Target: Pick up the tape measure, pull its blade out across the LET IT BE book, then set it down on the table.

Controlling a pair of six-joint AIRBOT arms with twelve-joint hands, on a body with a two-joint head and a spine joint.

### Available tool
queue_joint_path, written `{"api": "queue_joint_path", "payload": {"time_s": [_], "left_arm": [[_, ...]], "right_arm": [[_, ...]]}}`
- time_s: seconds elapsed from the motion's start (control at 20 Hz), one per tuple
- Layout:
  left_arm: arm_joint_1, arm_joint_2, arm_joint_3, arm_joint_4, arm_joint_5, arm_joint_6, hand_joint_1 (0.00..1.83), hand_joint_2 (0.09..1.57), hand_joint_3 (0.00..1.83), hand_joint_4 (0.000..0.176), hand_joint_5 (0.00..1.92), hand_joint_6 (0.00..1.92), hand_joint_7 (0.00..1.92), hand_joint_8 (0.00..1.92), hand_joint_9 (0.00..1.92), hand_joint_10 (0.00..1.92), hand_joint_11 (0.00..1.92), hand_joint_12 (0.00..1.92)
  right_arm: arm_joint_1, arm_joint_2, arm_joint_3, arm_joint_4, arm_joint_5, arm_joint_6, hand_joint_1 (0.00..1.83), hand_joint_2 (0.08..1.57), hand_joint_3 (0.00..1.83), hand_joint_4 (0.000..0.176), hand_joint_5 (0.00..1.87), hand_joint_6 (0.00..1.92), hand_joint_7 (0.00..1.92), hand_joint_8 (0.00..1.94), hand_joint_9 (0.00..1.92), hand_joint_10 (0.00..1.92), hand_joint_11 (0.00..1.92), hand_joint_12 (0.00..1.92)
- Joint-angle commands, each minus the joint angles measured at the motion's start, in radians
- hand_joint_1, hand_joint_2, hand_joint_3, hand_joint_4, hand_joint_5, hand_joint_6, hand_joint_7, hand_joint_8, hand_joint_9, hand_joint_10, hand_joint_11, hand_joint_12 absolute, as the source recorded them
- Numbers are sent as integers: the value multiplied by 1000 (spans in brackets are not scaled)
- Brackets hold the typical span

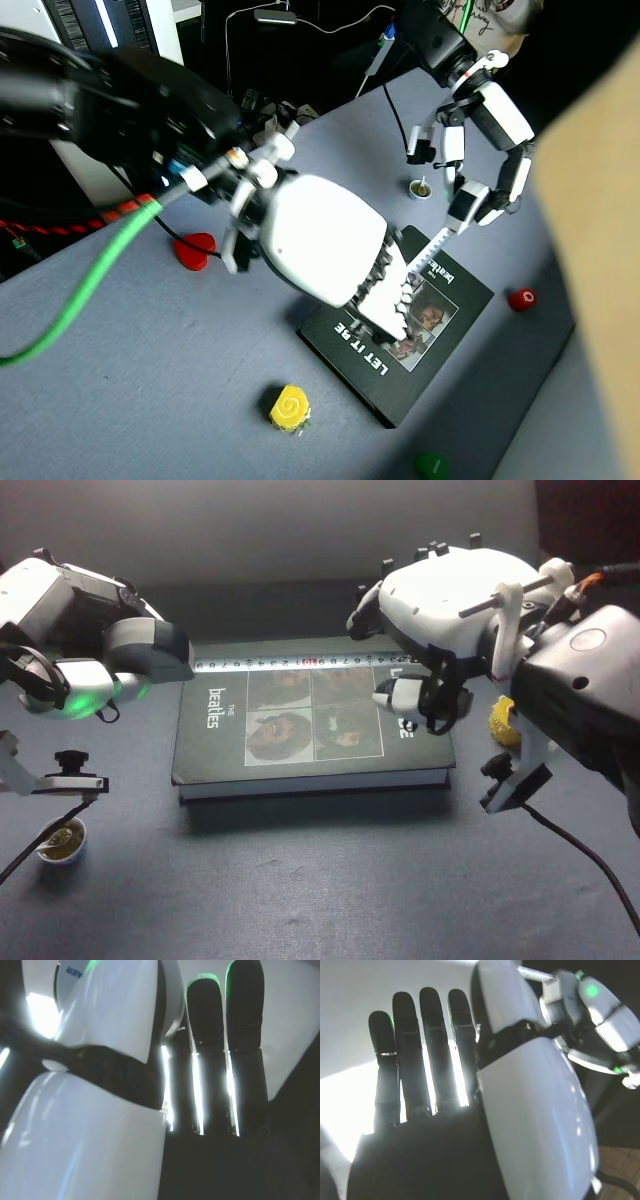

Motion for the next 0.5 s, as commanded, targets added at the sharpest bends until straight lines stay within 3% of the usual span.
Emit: {"api": "queue_joint_path", "payload": {"time_s": [0.0, 0.45], "left_arm": [[-17, 3, 7, 41, -93, -10, 1380, 1103, 1, 0, 956, 772, 1048, 900, 914, 1278, 899, 1018], [-45, 8, 11, -4, -90, -11, 1380, 1103, 0, 0, 960, 782, 1039, 916, 915, 1269, 912, 1003]], "right_arm": [[16, -3, 1, -81, 38, 8, 1066, 1138, 4, 0, 673, 28, 709, 23, 647, 45, 204, 1199], [26, -67, 89, -107, 46, 30, 1075, 1142, 3, 0, 687, 21, 729, 17, 674, 45, 213, 1202]]}}
